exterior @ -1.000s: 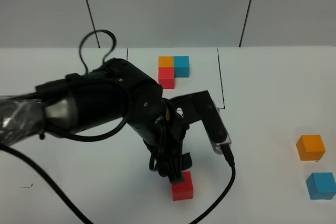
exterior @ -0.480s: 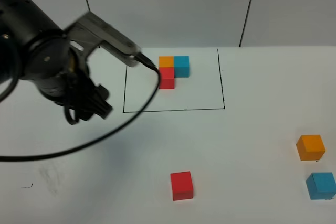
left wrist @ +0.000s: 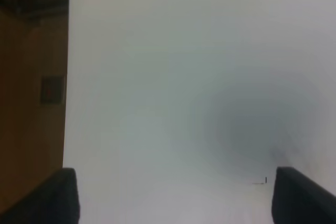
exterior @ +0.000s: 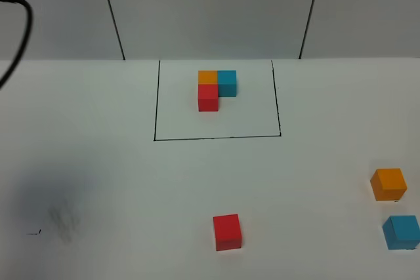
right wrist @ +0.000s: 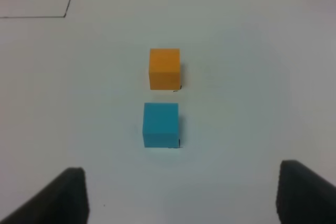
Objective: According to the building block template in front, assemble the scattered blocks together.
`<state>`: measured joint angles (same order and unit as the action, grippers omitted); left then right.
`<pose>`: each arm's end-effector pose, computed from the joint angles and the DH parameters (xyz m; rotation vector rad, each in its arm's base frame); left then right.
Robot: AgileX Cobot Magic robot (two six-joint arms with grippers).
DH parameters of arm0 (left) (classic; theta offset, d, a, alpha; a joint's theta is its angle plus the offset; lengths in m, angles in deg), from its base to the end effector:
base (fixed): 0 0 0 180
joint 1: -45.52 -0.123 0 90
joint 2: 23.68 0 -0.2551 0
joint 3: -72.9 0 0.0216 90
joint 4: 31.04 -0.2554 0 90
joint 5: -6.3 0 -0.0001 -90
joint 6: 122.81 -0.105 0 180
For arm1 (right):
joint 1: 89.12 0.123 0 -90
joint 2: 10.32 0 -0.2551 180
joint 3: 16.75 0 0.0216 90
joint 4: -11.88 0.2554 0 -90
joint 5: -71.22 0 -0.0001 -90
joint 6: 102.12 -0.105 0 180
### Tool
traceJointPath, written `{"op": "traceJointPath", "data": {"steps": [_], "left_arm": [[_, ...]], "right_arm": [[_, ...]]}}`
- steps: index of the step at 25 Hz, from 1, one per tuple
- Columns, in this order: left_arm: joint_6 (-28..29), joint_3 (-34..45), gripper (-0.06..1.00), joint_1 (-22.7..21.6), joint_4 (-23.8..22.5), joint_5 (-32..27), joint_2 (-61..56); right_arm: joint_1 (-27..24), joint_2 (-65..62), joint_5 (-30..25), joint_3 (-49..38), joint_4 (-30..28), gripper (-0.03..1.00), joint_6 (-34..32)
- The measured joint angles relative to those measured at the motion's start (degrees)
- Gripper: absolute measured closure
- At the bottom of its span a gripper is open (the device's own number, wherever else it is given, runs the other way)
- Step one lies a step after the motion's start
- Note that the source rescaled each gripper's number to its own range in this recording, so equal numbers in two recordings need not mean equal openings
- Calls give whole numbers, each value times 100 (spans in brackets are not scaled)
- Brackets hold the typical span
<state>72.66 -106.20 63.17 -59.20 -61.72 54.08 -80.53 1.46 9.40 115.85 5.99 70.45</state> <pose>0.2497 -0.0312 0.3672 0.1049 2.4223 0.3989 0.0491 -0.0022 0.2707 -0.0185 2.1074 0.0428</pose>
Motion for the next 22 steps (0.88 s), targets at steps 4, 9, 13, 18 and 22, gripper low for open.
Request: {"op": "traceJointPath", "data": {"steps": [4,9,13,18,22], "left_arm": [[114,200,-5,-93,33,65,-1098],[334,912,-5,-104,50,457,-2691],[398,1578,-5,-104,98,905,-3888],[517,2136,-5,-104,959,1238,-4983],[-285,2509,-5,-104,1811,1281,-5553]], "right_arm": [[0,0,0,0,0,45,0],[0,0,0,0,0,45,0],[0,0,0,0,0,45,0],[0,0,0,0,0,45,0],[0,0,0,0,0,45,0]]}}
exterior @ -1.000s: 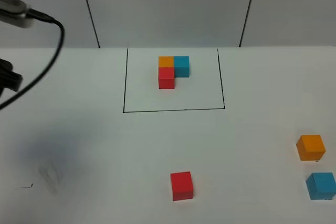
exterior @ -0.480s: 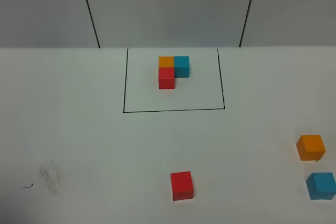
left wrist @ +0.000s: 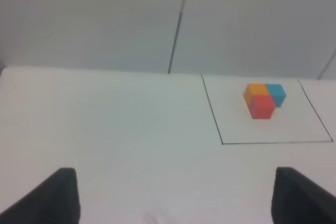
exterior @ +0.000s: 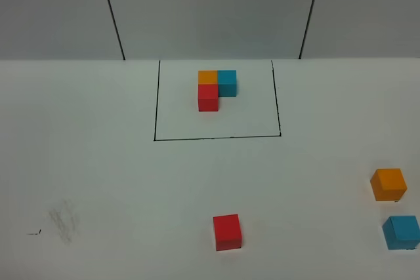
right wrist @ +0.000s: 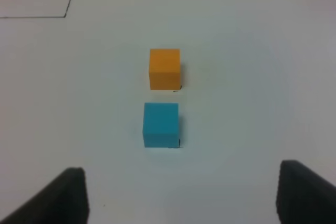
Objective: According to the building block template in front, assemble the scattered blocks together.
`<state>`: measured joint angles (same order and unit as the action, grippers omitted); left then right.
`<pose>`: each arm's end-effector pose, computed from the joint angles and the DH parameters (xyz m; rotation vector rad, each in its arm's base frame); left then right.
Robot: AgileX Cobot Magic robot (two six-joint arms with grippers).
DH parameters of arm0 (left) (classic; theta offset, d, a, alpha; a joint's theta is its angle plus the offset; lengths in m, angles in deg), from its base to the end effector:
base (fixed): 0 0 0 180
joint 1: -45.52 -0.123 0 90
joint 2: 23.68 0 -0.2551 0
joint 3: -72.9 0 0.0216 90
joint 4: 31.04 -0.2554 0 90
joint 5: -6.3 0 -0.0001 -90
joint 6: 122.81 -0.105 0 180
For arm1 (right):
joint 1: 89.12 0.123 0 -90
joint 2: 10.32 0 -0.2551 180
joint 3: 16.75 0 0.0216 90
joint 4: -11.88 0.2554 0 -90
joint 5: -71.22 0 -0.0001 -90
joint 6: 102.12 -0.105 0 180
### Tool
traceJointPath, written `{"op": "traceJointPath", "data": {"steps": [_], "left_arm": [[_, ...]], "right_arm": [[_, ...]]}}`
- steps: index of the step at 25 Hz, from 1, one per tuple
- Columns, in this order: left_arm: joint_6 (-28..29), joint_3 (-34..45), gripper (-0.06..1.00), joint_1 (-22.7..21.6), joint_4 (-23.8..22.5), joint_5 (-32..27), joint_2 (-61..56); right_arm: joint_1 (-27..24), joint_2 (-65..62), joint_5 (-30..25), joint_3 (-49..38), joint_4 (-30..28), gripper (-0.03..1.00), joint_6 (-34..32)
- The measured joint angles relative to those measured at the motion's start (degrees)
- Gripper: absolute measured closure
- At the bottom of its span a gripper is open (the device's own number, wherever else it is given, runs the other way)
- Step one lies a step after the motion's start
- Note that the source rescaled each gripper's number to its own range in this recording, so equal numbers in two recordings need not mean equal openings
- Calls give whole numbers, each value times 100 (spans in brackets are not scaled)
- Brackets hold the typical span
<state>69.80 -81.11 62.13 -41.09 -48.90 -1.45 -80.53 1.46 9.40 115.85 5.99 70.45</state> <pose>0.0437 0.0027 0.3823 0.0505 1.7976 -0.1635 0.0491 -0.0022 0.2707 -0.0185 2.1074 0.0428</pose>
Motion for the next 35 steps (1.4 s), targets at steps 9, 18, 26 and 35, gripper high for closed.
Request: {"op": "traceJointPath", "data": {"steps": [9,18,26,35], "left_arm": [[-1622,781,-5,0,1459,-43,-974],[-2241,1527,-5,-8,1939,81,-1386],[-2241,1977,-5,-25,1939,-541,-1387],[-2241,2095,-5,-35,1944,-650,-1387]], "right_arm": [[0,0,0,0,0,45,0],[0,0,0,0,0,45,0],[0,0,0,0,0,45,0],[0,0,0,0,0,45,0]]}}
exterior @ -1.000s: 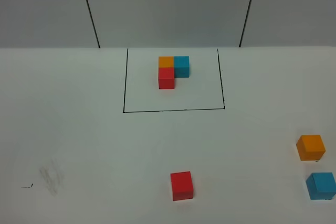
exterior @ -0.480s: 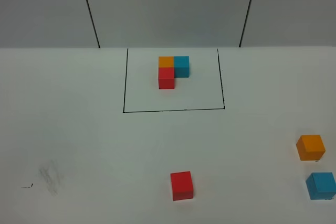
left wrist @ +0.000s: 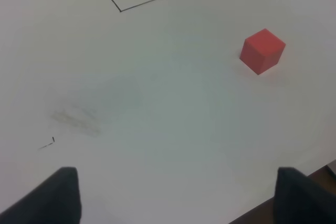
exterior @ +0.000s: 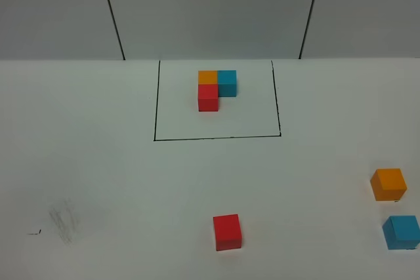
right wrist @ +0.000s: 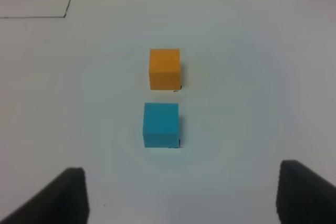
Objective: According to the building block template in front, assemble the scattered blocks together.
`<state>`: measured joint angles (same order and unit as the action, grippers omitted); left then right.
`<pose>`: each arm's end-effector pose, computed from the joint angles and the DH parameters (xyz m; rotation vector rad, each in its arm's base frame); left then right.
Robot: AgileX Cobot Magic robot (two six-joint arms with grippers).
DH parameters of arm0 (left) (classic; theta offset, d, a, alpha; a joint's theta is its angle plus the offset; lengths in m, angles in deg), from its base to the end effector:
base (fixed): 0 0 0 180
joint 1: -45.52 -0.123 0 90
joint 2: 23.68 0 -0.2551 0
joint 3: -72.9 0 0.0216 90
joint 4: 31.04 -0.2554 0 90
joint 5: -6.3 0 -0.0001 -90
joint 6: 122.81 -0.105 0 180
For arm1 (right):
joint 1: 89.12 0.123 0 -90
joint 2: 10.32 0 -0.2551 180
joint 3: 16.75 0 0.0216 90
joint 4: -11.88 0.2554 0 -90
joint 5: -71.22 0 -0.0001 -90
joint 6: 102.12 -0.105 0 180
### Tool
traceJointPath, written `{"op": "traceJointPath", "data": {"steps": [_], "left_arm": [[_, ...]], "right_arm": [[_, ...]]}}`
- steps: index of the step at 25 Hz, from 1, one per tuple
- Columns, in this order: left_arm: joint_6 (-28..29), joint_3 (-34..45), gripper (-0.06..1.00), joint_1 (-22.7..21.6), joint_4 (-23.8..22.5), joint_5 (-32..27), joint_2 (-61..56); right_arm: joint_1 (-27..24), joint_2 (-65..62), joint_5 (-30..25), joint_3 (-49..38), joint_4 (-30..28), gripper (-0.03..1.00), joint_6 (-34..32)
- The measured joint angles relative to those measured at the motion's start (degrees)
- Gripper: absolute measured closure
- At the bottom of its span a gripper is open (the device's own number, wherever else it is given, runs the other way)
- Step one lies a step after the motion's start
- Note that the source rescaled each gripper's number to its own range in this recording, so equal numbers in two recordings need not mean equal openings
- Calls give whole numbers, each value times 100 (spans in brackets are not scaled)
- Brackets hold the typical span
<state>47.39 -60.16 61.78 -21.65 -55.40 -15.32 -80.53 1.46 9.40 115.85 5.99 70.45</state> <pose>0.0323 -0.0252 0.2765 0.4710 1.9865 -0.2665 0.0491 -0.0022 0.2707 -0.0185 2.1074 0.0428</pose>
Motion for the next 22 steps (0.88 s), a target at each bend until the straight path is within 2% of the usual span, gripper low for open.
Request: {"op": "traceJointPath", "data": {"steps": [8,22], "left_arm": [[0,0,-5,-98,0,0,0],[0,0,-5,-1547,0,0,0]], "right_arm": [[0,0,0,0,0,45,0],[0,0,0,0,0,45,0]]}}
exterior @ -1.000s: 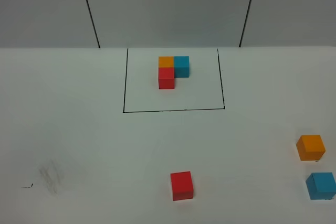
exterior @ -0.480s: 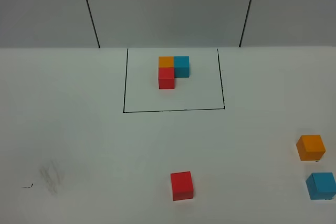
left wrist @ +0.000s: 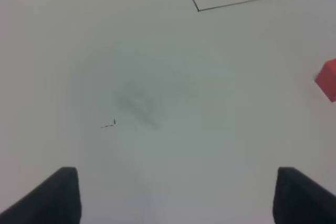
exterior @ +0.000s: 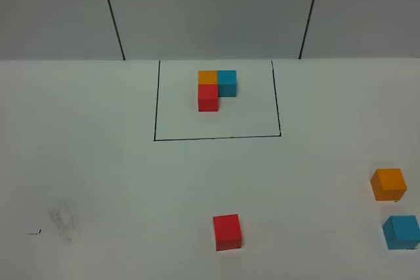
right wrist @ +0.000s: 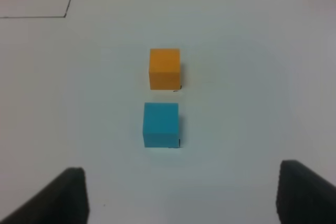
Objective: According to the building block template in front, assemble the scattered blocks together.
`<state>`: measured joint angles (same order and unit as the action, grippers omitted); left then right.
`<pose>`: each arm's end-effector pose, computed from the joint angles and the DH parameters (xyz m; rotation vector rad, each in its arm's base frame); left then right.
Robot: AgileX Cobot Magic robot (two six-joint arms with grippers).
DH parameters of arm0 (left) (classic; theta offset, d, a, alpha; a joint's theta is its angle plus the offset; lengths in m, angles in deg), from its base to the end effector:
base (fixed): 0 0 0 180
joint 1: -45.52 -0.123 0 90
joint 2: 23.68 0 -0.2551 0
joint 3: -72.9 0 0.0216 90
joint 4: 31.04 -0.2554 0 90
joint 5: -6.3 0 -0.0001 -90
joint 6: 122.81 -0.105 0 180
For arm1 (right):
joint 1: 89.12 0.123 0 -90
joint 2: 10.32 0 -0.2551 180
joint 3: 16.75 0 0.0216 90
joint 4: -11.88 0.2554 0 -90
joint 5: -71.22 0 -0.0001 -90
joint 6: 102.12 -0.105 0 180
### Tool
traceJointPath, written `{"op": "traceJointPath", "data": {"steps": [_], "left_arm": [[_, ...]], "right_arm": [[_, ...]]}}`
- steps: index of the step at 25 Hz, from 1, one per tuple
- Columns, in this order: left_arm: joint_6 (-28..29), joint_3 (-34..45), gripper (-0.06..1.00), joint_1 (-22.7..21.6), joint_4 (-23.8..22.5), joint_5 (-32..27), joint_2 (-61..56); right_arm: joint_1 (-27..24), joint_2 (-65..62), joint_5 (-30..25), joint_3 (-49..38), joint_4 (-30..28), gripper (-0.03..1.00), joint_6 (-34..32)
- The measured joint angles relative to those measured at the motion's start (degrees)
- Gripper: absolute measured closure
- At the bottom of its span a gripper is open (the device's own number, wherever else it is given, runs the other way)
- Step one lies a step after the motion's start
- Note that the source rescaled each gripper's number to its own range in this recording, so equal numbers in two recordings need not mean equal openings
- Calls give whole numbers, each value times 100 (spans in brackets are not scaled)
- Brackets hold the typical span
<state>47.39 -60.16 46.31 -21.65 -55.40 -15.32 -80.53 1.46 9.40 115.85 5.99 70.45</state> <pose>0.0379 -0.0156 0.2765 0.1984 2.0228 -0.0970 0.0491 -0.0022 0.2707 -0.0185 2.1074 0.0428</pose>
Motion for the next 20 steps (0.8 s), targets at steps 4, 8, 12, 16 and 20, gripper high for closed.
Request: {"op": "traceJointPath", "data": {"steps": [4,8,12,16,20], "left_arm": [[0,0,-5,-208,0,0,0],[0,0,-5,-232,0,0,0],[0,0,-5,-232,0,0,0],[0,0,-5,-232,0,0,0],[0,0,-5,-232,0,0,0]], "right_arm": [[0,0,0,0,0,45,0],[0,0,0,0,0,45,0],[0,0,0,0,0,45,0],[0,37,0,0,0,45,-29],[0,450,-21,48,0,45,-170]]}}
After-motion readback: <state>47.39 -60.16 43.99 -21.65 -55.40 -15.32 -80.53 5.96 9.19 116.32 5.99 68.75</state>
